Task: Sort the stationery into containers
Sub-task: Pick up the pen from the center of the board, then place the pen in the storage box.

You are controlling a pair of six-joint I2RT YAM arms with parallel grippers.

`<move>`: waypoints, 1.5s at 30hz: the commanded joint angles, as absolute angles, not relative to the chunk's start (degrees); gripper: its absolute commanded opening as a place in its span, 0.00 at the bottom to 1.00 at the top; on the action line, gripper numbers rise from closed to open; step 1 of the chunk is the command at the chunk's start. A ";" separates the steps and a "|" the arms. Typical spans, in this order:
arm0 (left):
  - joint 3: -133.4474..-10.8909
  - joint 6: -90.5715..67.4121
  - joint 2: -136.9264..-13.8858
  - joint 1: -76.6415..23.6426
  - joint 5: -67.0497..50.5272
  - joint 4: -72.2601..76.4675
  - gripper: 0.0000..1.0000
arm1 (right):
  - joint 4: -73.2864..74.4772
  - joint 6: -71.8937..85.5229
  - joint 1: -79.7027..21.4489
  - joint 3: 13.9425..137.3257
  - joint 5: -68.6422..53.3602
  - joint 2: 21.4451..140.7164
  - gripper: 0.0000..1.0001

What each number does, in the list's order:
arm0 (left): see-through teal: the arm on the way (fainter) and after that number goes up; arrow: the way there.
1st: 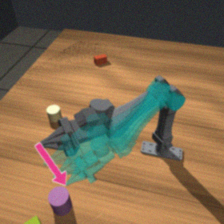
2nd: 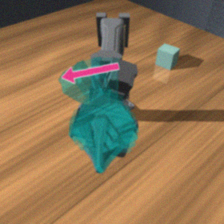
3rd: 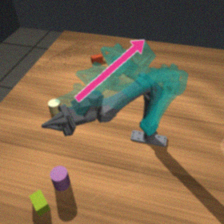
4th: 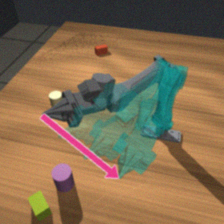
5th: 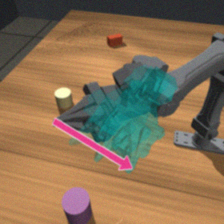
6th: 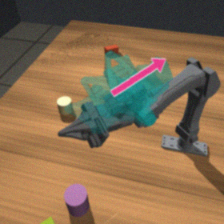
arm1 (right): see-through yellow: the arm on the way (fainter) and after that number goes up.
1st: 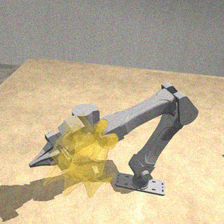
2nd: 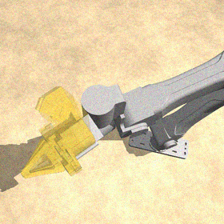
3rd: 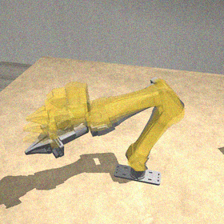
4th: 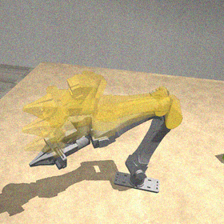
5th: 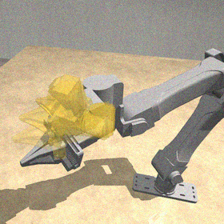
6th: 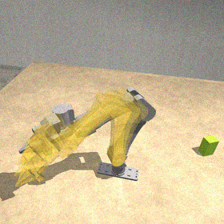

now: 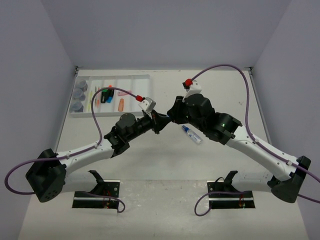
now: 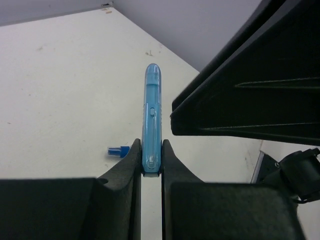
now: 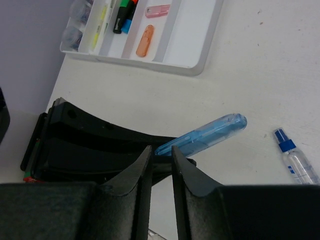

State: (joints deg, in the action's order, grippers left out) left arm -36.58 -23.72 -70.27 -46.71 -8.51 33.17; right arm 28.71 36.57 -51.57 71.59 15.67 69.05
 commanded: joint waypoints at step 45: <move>-70.09 -28.39 -100.93 -10.20 4.82 -2.50 0.90 | 32.23 21.59 -31.97 60.09 6.04 76.45 0.69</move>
State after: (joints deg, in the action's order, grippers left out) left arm -72.04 -26.52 -108.18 -10.63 9.23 -0.27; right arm 29.08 26.23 -32.80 57.29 8.92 73.91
